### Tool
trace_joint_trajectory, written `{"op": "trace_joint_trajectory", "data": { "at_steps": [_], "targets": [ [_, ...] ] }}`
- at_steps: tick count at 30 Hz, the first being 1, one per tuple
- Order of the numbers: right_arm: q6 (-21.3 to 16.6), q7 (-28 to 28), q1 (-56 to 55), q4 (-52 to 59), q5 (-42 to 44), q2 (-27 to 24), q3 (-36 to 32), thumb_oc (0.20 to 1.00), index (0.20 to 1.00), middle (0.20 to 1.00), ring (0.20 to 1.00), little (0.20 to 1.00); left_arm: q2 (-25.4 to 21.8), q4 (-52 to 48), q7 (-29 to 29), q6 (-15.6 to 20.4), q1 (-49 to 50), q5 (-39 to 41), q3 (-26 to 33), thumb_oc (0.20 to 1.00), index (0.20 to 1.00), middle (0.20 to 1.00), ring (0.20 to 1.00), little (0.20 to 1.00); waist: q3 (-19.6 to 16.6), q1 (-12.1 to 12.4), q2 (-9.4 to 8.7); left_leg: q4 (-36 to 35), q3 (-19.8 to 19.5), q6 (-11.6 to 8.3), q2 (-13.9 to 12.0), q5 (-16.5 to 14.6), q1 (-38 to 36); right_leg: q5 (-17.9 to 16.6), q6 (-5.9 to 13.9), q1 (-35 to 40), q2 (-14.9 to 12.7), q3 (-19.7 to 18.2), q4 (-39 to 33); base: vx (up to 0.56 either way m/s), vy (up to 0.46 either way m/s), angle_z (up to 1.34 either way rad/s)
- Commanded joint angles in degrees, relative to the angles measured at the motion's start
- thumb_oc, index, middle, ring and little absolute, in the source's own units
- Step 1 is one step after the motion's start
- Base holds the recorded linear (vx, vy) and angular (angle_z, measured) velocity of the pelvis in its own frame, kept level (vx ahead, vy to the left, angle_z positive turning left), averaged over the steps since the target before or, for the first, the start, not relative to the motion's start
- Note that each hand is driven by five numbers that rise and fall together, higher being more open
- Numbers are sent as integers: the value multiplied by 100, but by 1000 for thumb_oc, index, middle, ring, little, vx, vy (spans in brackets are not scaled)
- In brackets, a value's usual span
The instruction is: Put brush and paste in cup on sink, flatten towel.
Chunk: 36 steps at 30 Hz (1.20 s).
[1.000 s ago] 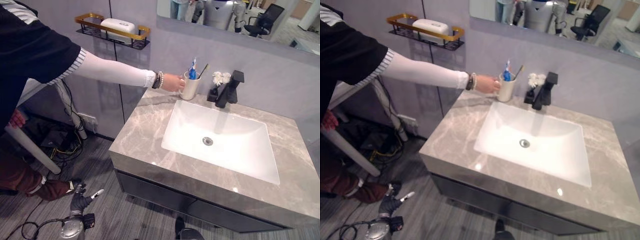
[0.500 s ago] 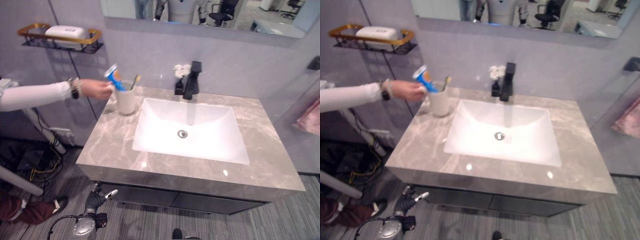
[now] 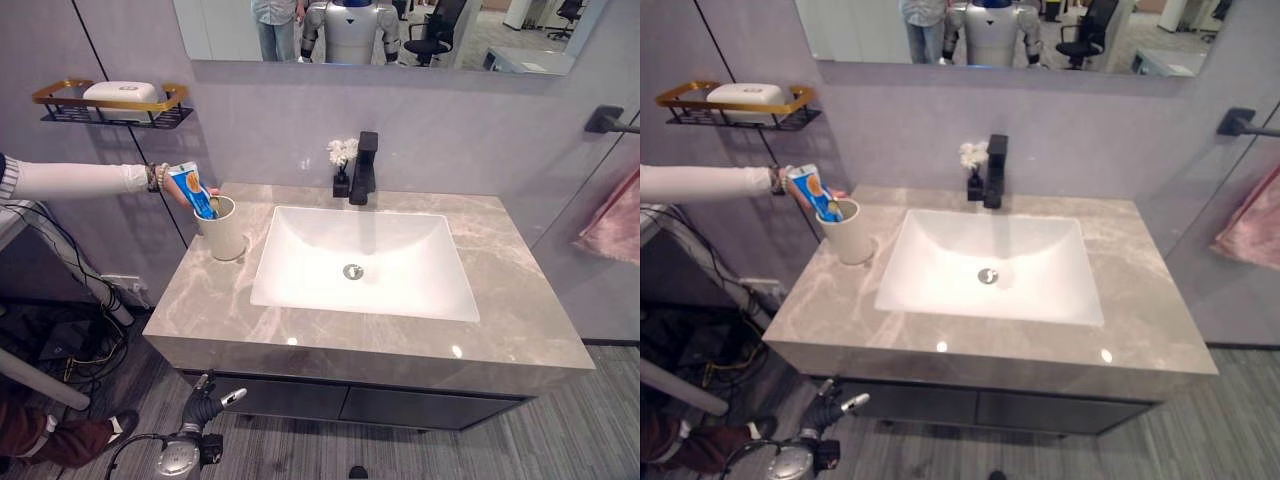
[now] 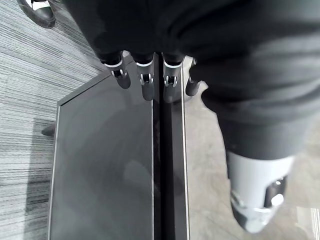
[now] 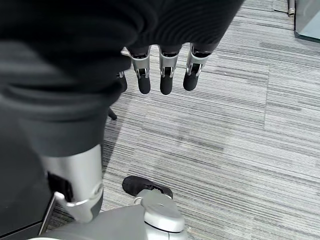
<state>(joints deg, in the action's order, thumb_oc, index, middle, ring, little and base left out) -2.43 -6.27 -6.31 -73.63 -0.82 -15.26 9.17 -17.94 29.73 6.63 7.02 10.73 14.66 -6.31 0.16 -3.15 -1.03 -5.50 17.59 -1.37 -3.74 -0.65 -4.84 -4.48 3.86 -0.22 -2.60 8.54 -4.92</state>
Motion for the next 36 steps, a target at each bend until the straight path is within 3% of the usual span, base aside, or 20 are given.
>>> {"op": "trace_joint_trajectory", "data": {
  "at_steps": [1,13,25,31,33,36],
  "targets": [
    [-133,-167,237,-155,189,96,150,1000,1000,1000,1000,1000,-260,-693,204,317,-104,-91,264,1000,1000,1000,1000,1000,-62,49,-255,50,-430,110,421,165,359,-85,324,-136,-249,4,313,-3,73,28],
    [-246,-125,410,261,232,189,379,1000,1000,1000,1000,1000,-561,-801,105,308,-123,-544,82,1000,1000,1000,1000,1000,44,181,-323,50,-600,253,606,73,378,-152,476,-234,-518,148,691,-7,89,16],
    [-292,-132,502,278,463,233,281,1000,1000,1000,1000,1000,-690,-788,54,304,-175,-764,-50,1000,1000,1000,1000,1000,157,94,-314,50,-640,415,754,-11,228,-212,506,-416,-601,-103,1194,-9,73,4],
    [-337,-169,520,277,564,281,252,1000,1000,1000,1000,1000,-927,-984,88,390,-182,-1179,-111,1000,1000,1000,1000,1000,310,83,-316,50,-716,487,740,-30,128,-256,506,-820,-486,-188,2092,-18,77,1],
    [-468,-166,536,335,815,265,184,1000,1000,1000,1000,1000,-1255,-849,174,515,-330,-1753,-270,1000,1000,1000,1000,1000,331,-44,-291,50,-742,451,755,-61,84,-97,403,-1096,-174,-360,1980,27,55,-2],
    [-487,-254,651,308,802,239,151,1000,1000,1000,1000,1000,-1407,-606,279,533,-354,-1722,-157,1000,1000,1000,1000,1000,409,25,-255,50,-653,390,727,-78,59,-330,465,-1271,-488,57,1402,34,-13,14]
  ]
}}
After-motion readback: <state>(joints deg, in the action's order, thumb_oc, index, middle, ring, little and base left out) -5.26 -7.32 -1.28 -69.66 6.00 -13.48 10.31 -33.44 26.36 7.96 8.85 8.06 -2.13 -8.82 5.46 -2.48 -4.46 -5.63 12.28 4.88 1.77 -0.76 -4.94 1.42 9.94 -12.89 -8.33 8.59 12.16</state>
